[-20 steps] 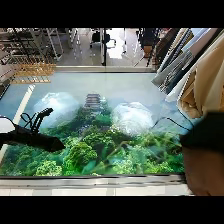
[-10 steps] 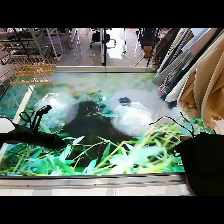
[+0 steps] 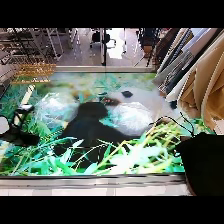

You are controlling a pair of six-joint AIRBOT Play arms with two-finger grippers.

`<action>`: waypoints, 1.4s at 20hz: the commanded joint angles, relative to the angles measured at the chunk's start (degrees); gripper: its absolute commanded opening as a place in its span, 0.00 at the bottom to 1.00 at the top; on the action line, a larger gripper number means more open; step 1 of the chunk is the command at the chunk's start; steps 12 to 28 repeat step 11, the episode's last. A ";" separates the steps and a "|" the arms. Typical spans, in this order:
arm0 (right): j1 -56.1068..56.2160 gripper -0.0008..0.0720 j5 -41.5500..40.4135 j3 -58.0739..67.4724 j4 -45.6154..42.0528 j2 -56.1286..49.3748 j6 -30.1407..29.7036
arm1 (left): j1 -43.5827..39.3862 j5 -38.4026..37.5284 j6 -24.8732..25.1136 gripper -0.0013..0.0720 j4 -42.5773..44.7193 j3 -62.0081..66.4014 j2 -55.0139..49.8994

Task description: Fold the clothes and pants, and hang the long-sleeved shirts on hangers.

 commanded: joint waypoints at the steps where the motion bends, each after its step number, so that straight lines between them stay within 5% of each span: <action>1: 20.04 0.50 -2.23 -3.82 -4.02 0.02 -4.94 | 0.02 0.96 -7.65 0.03 14.97 1.01 1.25; 5: 40.83 0.03 -15.91 -10.78 -15.54 -0.02 -11.06 | 0.02 0.96 -7.65 0.03 14.80 1.01 1.20; 8: 47.63 0.07 -33.75 -9.73 -18.71 0.09 -23.39 | 0.02 0.96 -7.65 0.03 14.80 1.01 1.20; 11: 50.14 0.15 -49.40 -9.27 -17.90 0.09 -23.50 | 0.02 0.96 -7.67 0.03 14.80 1.01 1.20; 28: 50.14 0.15 -49.40 -9.27 -17.90 0.09 -23.50 | 0.02 0.96 -7.67 0.03 14.80 1.01 1.20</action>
